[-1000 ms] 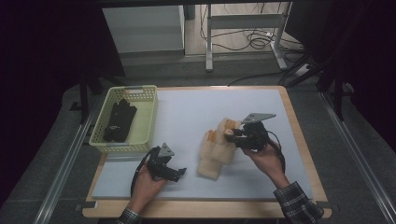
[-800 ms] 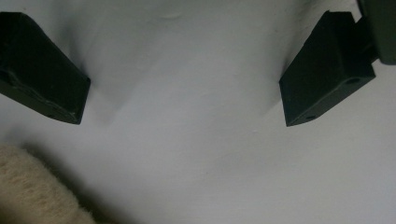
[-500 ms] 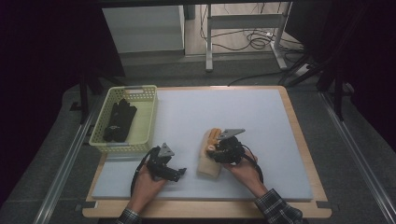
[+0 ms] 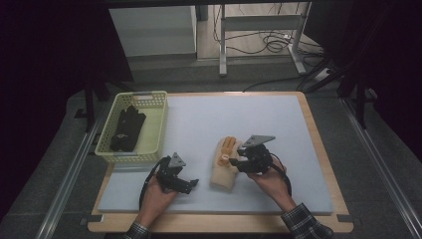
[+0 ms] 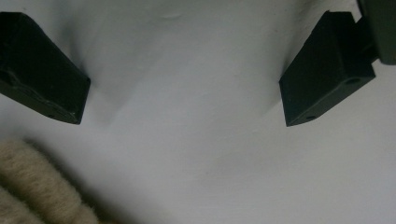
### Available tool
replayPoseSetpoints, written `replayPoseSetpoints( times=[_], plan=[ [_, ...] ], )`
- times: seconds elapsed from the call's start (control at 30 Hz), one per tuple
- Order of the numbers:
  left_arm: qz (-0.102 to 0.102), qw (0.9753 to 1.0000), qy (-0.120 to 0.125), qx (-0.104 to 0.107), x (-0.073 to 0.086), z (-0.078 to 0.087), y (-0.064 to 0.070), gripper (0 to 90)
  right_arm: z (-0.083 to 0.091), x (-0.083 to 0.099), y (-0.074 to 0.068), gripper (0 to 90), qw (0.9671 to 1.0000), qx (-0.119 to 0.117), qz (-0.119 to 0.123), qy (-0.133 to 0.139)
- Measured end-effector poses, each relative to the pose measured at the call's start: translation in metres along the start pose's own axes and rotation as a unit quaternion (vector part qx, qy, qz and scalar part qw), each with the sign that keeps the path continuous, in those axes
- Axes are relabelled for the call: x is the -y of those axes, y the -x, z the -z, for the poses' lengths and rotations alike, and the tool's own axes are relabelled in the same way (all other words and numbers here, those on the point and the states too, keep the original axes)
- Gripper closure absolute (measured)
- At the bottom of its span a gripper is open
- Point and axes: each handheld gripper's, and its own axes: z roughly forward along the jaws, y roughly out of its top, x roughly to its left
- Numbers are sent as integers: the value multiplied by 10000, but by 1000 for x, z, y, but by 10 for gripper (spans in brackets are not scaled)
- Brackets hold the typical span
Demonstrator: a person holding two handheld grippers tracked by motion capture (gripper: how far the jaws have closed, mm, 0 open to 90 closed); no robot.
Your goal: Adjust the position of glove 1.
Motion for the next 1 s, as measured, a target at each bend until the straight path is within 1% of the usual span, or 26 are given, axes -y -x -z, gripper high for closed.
replayPoseSetpoints(
  times=[0.13,0.2,0.23,0.27,0.3,0.33,0.43,0.47,0.53,0.63,0.67,0.8,0.9,0.93,1.0],
  plan=[
    [5,10000,4,0,0,0,0,18,4,14,6,686,10000,-3,-54,-75],
    [-1,10000,-1,0,0,0,0,18,4,23,7,751,9998,-77,-111,-135],
    [-3,10000,-2,0,0,0,0,18,4,27,7,771,9997,-133,-105,-161],
    [-3,10000,-2,0,0,0,0,19,4,27,7,771,9997,-133,-105,-161],
    [-3,10000,-1,-2,0,0,0,19,3,34,5,798,9996,-193,-119,-187],
    [-4,10000,2,-4,0,0,0,19,3,37,4,808,9995,-209,-123,-200],
    [-37,10000,20,-29,0,1,1,25,0,45,-1,824,9992,-284,-120,-238],
    [-57,10000,32,-40,1,2,2,30,-1,47,-3,825,9993,-280,-69,-255],
    [-90,9999,17,-60,2,4,4,35,-4,50,-6,825,9991,-277,-20,-315],
    [-91,10000,-25,-30,5,7,3,32,-12,52,-10,826,9986,-362,-3,-382],
    [-80,10000,-38,-37,6,9,2,30,-14,53,-11,825,9988,-351,12,-342],
    [-43,9999,-77,-79,11,14,-2,21,-22,47,-18,818,9988,-370,56,-302],
    [-1,10000,-79,-60,15,16,-5,21,-26,45,-21,806,9989,-365,98,-290],
    [3,10000,-37,-33,19,18,-7,21,-28,43,-23,802,9989,-350,134,-275],
    [-3,10000,-39,-29,21,20,-8,22,-35,38,-26,799,9991,-332,161,-232]
  ],
)
